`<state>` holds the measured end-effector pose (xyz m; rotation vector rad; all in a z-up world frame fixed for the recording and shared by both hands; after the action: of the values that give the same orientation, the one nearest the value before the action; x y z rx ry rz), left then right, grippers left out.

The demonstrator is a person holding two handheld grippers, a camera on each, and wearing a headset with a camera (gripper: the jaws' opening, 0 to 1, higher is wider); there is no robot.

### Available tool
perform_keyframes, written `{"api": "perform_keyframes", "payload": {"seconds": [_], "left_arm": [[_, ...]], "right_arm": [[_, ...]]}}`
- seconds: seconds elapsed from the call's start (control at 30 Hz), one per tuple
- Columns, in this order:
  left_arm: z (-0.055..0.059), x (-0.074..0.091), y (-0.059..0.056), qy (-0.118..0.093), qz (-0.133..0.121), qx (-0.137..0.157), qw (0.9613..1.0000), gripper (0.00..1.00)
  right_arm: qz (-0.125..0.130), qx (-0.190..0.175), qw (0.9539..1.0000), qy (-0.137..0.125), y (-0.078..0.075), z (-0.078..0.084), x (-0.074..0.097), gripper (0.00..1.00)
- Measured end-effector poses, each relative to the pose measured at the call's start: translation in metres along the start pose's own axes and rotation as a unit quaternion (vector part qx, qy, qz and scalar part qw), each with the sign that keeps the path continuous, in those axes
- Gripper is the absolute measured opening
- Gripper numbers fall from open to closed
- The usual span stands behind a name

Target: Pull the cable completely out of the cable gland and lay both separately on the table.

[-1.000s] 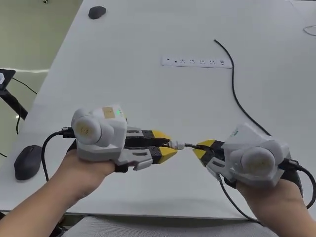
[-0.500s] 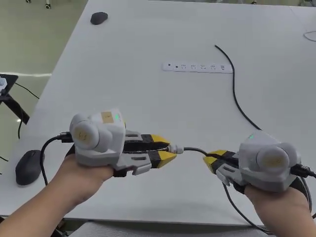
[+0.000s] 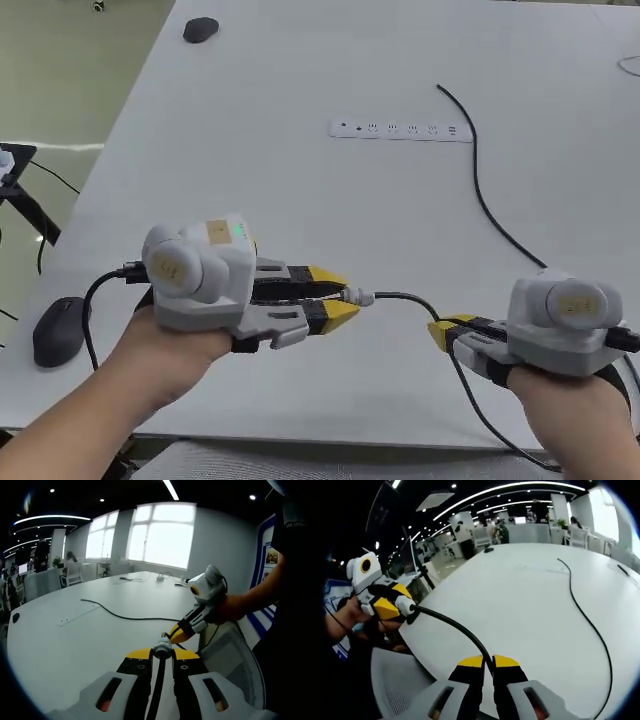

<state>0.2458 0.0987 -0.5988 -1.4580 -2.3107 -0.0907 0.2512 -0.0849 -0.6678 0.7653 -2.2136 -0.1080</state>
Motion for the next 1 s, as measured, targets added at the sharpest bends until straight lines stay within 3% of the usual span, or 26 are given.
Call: {"api": "perform_keyframes", "payload": {"seconds": [0.17,0.23,0.37,0.77,0.87,1.0], "left_arm": [[0.0,0.0,-0.003,-0.002,0.003,0.0,1.0,0.15],[0.0,0.0,-0.003,-0.001,0.003,-0.003,1.0,0.15],[0.0,0.0,-0.005,-0.001,0.004,-0.004,1.0,0.15],[0.0,0.002,-0.006,-0.003,0.001,0.002,1.0,0.15],[0.0,0.003,-0.006,-0.002,0.001,0.006,1.0,0.15],[0.0,0.004,-0.005,-0.001,-0.003,0.007,1.0,0.15]], "right_arm": [[0.003,-0.07,0.9976,0.005,-0.008,0.01,0.0,0.0],[-0.004,-0.106,0.9944,0.002,-0.007,0.013,-0.001,0.0],[-0.007,-0.121,0.9926,0.004,-0.009,0.016,-0.002,0.0],[-0.013,-0.094,0.9955,-0.002,-0.007,0.016,-0.001,0.02],[-0.017,-0.039,0.999,-0.009,-0.007,0.014,-0.001,0.02],[-0.016,-0.041,0.999,-0.009,-0.009,0.014,0.001,0.03]]}}
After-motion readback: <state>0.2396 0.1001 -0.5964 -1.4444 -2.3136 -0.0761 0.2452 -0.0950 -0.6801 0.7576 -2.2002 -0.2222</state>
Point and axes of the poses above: the centre of the closed fingertips' face, and the gripper's own axes: x roughly backward along the fingers, y roughly to its left, z roughly out of its underside, the point moved 6 cm from there along x, roughly backward along the fingers, and after that the axes turned 2 degrees about -z, right-handed, at the moved point
